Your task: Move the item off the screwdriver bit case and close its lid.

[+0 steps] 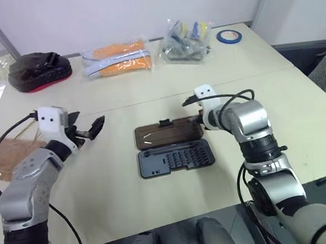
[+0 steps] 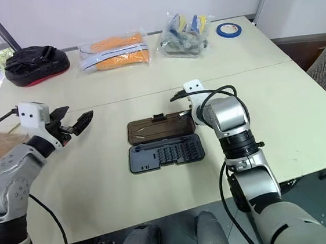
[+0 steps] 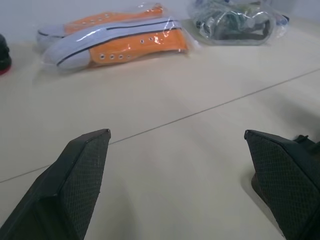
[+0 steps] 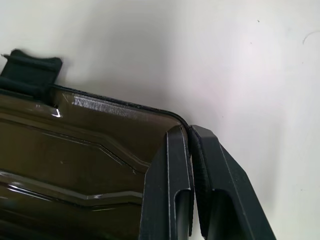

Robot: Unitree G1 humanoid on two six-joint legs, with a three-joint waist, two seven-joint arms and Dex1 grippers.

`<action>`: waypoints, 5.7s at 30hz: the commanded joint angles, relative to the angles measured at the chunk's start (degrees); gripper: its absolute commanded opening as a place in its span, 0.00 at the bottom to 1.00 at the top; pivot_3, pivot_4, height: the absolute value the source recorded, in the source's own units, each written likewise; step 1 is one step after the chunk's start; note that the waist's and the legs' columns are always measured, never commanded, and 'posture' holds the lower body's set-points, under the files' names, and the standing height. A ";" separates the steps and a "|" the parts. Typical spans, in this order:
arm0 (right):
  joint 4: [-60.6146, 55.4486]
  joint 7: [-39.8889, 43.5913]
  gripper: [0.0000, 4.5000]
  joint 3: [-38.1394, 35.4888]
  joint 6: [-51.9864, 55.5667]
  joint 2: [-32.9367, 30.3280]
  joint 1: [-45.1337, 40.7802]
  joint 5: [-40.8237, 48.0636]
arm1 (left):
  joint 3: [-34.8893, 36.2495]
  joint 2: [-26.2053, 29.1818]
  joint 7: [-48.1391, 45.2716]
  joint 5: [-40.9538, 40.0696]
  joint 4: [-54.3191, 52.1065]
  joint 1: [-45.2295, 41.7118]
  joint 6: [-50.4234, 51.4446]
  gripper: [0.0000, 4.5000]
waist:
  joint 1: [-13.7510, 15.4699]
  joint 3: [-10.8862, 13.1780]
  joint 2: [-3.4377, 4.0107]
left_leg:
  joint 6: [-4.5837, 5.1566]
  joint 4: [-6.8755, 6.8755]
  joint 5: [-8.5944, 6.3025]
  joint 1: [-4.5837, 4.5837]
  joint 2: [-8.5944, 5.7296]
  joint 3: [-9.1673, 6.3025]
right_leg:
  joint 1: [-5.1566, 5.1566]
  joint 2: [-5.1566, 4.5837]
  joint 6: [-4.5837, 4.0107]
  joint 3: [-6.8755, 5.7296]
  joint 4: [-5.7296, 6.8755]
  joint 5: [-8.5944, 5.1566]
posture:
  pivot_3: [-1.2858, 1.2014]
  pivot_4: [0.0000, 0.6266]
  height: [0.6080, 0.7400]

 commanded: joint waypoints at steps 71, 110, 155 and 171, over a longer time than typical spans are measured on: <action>-0.41 23.30 1.00 6.99 -27.64 -15.54 -3.64 8.18 | -33.81 6.68 -39.98 6.23 10.63 -7.11 -4.91 0.01 | 0.05 0.03 0.04 | 0.01 0.00 0.00 -0.01 0.01 0.06 | 0.00 0.03 0.00 0.00 -0.04 0.00 | 0.52 0.24 1.00; 55.86 40.50 1.00 14.95 -71.96 -6.51 -18.74 -11.14 | -33.33 2.84 -36.51 12.64 15.00 -5.21 -11.24 0.01 | -0.06 -0.01 0.09 | -0.01 0.10 0.01 0.11 0.00 -0.02 | 0.15 0.02 0.00 -0.03 0.01 0.00 | 0.52 0.24 1.00; 68.57 43.56 0.63 16.02 -76.31 -3.37 -21.63 -20.67 | -31.24 1.36 -32.39 13.36 13.59 -3.88 -11.67 0.00 | 0.01 -0.11 0.15 | -0.04 -0.07 0.02 1.03 0.04 0.02 | 0.92 0.07 -0.01 0.06 0.07 0.00 | 0.52 0.24 1.00; 70.24 43.20 0.00 17.43 -79.17 -2.72 -21.21 -24.58 | -28.59 1.35 -30.37 13.59 12.85 -3.22 -11.71 0.00 | -0.01 -0.21 0.08 | -0.01 -0.09 0.00 1.39 0.08 -0.07 | 1.34 0.14 -0.02 -0.01 -0.03 -0.01 | 0.52 0.24 1.00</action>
